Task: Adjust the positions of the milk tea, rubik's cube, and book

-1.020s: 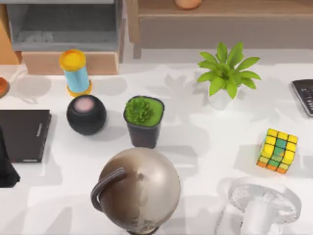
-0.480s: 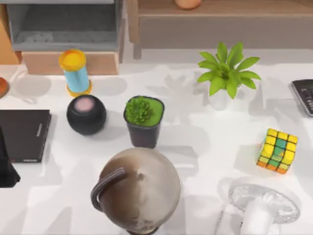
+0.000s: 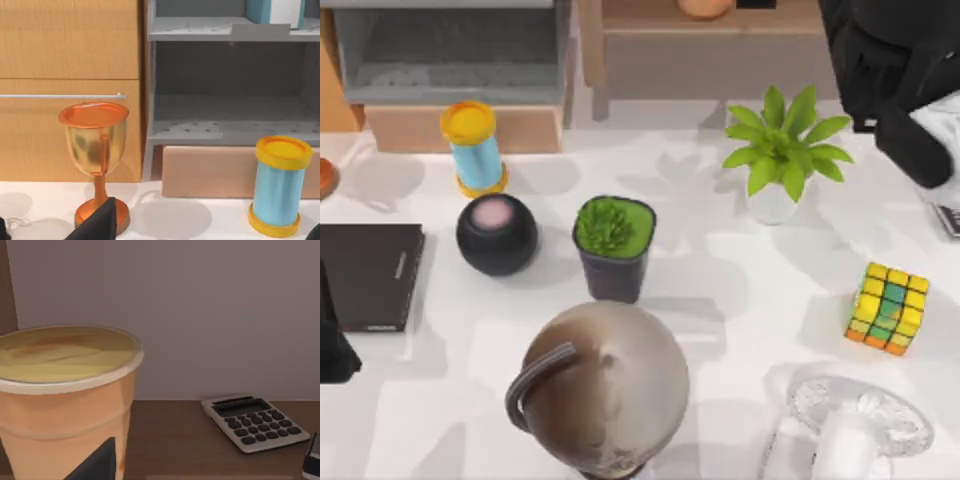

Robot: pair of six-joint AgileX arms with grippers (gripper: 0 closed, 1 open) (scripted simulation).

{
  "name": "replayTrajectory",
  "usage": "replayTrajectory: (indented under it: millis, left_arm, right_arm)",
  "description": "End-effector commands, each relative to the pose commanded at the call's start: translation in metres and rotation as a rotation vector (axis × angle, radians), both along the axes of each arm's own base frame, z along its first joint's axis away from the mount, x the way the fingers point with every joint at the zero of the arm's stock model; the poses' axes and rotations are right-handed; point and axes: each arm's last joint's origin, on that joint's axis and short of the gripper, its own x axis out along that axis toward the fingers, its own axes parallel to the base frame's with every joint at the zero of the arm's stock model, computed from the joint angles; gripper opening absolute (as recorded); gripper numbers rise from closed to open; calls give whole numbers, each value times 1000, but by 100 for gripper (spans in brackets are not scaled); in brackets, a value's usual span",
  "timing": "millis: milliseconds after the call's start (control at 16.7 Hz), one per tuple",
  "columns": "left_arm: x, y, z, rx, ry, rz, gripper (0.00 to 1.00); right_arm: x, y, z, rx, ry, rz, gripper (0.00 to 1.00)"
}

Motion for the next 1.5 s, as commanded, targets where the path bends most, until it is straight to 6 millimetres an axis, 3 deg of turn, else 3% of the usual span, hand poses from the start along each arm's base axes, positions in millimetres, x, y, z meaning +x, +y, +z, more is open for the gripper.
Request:
replayTrajectory:
  millis: [240,420,900,1500]
  left_arm:
    - [0,0,0,0,0,0,100]
    - [0,0,0,0,0,0,100]
    - [0,0,0,0,0,0,100]
    - [0,0,0,0,0,0,100]
  right_arm:
    - [33,60,-45,-4,9,1,100]
    - [40,82,-63,-1,6,2,100]
    - [45,83,-65,-2,7,1,100]
    - [114,78,-63,-1,6,-1,100]
